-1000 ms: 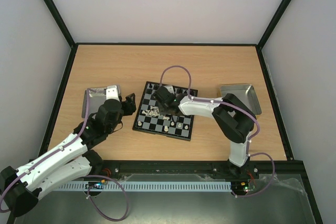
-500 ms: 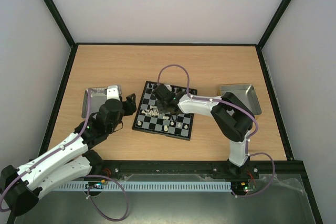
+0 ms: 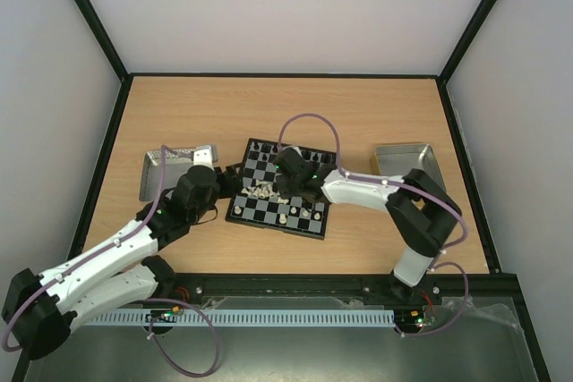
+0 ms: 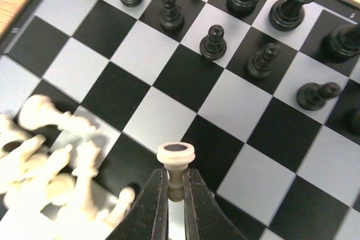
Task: Set up the chess pieces on the board
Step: Pick up the chess piece from the chessboard, then place the chess piece on the chessboard.
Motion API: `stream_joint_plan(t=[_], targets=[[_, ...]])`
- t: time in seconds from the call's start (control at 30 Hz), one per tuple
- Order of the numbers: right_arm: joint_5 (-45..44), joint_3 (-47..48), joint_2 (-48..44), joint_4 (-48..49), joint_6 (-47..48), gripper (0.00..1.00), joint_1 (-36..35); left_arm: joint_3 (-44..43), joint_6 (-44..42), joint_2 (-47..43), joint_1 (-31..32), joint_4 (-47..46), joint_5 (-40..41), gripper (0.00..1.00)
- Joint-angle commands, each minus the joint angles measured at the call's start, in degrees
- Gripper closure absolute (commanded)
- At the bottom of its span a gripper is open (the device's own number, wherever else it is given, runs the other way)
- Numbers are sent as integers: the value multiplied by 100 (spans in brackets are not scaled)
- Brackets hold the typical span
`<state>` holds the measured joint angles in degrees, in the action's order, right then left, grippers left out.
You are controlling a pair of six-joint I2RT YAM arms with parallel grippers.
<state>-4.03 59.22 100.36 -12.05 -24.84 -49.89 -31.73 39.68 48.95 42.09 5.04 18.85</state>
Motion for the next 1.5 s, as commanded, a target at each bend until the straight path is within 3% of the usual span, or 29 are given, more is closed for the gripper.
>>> stream_joint_plan(t=[0.0, 0.13, 0.33, 0.5, 0.57, 0.67, 0.9, 1.13, 1.47], targets=[[186, -471, -811, 539, 356, 95, 23, 50, 328, 218, -38, -440, -764, 28], [895, -995, -1555, 971, 709, 95, 23, -52, 666, 538, -138, -806, -1798, 25], [2063, -1398, -2427, 1551, 847, 94, 16, 69, 1673, 943, -1021, -1670, -4175, 25], [2478, -1440, -2623, 1627, 944, 94, 14, 126, 1753, 1161, -1107, -2148, -4854, 22], [2560, -1432, -2628, 1647, 942, 94, 15, 140, 1796, 1301, -1098, -2407, -5212, 16], [2591, -1427, -2648, 1689, 901, 94, 15, 166, 1791, 1568, -1102, -2532, -5435, 18], [2675, -1429, -2721, 1689, 884, 94, 14, 270, 1876, 1790, -1098, -2675, -5486, 46], [2654, -1429, -2692, 1679, 863, 94, 14, 318, 1974, 1828, -1101, -2776, -5518, 66], [2731, -1440, -2703, 1849, 582, 93, 17, 470, 2437, 1688, -1090, -3157, -5587, 82]])
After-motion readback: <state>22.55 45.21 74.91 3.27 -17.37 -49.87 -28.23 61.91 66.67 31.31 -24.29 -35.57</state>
